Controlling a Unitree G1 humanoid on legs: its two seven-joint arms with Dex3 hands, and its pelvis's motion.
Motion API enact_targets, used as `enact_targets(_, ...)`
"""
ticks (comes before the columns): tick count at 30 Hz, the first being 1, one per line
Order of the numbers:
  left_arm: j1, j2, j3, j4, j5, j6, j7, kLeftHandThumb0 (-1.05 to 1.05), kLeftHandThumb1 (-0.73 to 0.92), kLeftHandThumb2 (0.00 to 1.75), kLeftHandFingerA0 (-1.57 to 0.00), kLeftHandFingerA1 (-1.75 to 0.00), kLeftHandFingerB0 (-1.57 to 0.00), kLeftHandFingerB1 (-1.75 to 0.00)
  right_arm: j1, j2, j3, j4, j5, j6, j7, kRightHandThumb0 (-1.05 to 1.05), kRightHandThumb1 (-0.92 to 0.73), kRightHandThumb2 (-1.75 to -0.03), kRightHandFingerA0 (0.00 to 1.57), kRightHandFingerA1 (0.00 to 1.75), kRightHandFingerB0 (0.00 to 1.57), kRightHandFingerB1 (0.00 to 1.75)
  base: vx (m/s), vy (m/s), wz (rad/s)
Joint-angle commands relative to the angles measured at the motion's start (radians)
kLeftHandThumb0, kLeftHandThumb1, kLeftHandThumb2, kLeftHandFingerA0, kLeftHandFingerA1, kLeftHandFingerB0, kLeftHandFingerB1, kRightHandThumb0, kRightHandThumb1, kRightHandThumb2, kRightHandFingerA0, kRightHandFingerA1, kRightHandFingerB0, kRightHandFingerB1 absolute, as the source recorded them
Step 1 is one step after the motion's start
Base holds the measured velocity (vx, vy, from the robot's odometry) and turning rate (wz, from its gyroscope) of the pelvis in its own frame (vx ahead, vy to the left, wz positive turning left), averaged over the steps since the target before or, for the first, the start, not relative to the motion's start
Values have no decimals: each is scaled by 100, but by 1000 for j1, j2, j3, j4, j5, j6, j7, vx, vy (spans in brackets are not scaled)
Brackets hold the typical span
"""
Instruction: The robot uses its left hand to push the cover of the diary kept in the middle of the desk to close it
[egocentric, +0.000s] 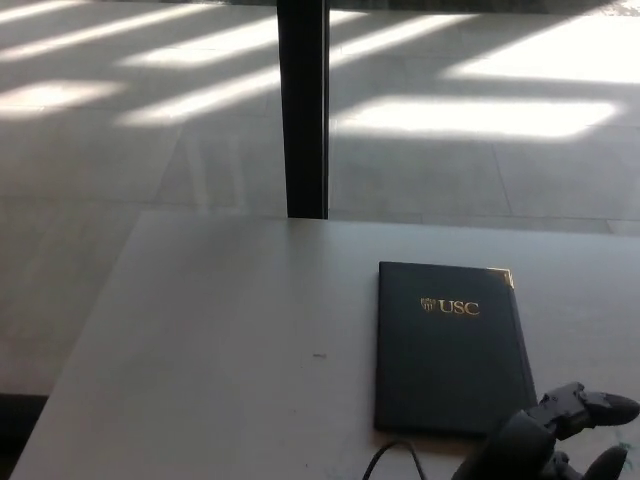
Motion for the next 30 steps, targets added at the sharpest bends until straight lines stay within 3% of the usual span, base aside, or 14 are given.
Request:
enact_targets(1,-44,94,18,-55,212,-95,-107,-90,92,81,-19,-66,-17,-58,28,-23,14,-2,-15,-31,5,-91,-92,-70,69,74,64,59,0,0,0)
enact_targets(2,-42,99,33,-65,209,-97,-110,-88,92,81,-17,-65,-17,-57,26,-21,10,-2,-10,-26,0,-91,-92,-70,70,76,66,60,0,0,0)
enact_targets(3,-40,106,54,-67,218,-118,-102,-91,92,82,-54,-90,-22,-58,20,-23,3,11,3,-24,12,-91,-92,-70,67,76,64,61,0,0,0)
enact_targets(6,-35,130,126,-126,197,-66,-126,-95,92,84,-34,-99,-23,-53,23,-25,5,13,-2,-23,4,-90,-92,-69,72,74,65,59,0,0,0)
enact_targets(7,-14,152,246,-172,133,-74,-133,-98,91,81,-24,-60,-21,-47,25,-19,3,-2,0,-21,-6,-90,-92,-70,70,74,64,59,0,0,0)
enact_targets(11,24,173,424,-260,80,8,-110,-101,92,86,-38,-55,-29,-42,33,-28,11,-2,-16,-23,-20,-89,-92,-70,71,74,67,59,0,0,0)
enact_targets(16,81,249,729,-342,-15,-30,-105,-99,92,89,-25,-56,-29,-46,27,-33,12,7,-15,-10,-23,-90,-92,-72,75,73,64,58,0,0,0)
enact_targets(17,90,263,798,-360,-32,2,-80,-91,83,130,-35,-62,-22,-47,27,-33,12,12,-14,-15,-19,-89,-92,-69,78,75,66,60,0,0,0)
enact_targets(18,99,257,878,-363,-61,9,-43,-102,92,88,-36,-52,-32,-45,26,-33,6,13,-4,-8,-10,-92,-69,-104,73,76,64,65,0,0,0)
enact_targets(19,112,269,945,-360,-72,6,-19,-92,92,90,-35,-49,-27,-46,29,-32,5,8,-1,-5,-4,-90,-92,-72,74,74,62,57,0,0,0)
enact_targets(23,161,304,1196,-277,-192,-12,25,-95,92,86,-43,-53,-32,-50,32,-34,-4,-10,-3,-11,-26,-88,-92,-70,69,73,69,59,0,0,0)
enact_targets(25,200,340,1274,-224,-199,-7,18,-90,80,121,-41,-60,-33,-57,29,-39,-1,-13,-8,5,-42,-89,-92,-70,71,75,71,62,0,0,0)
enact_targets(26,212,344,1365,-166,-255,23,64,-99,91,78,-47,-52,-35,-48,36,-40,6,-13,-15,-12,-21,-90,-92,-73,70,76,63,61,0,0,0)
enact_targets(30,221,368,1532,36,-332,-27,116,-94,92,86,-46,-56,-32,-48,24,-47,-8,-7,5,8,-19,-89,-92,-70,69,72,64,56,0,0,0)
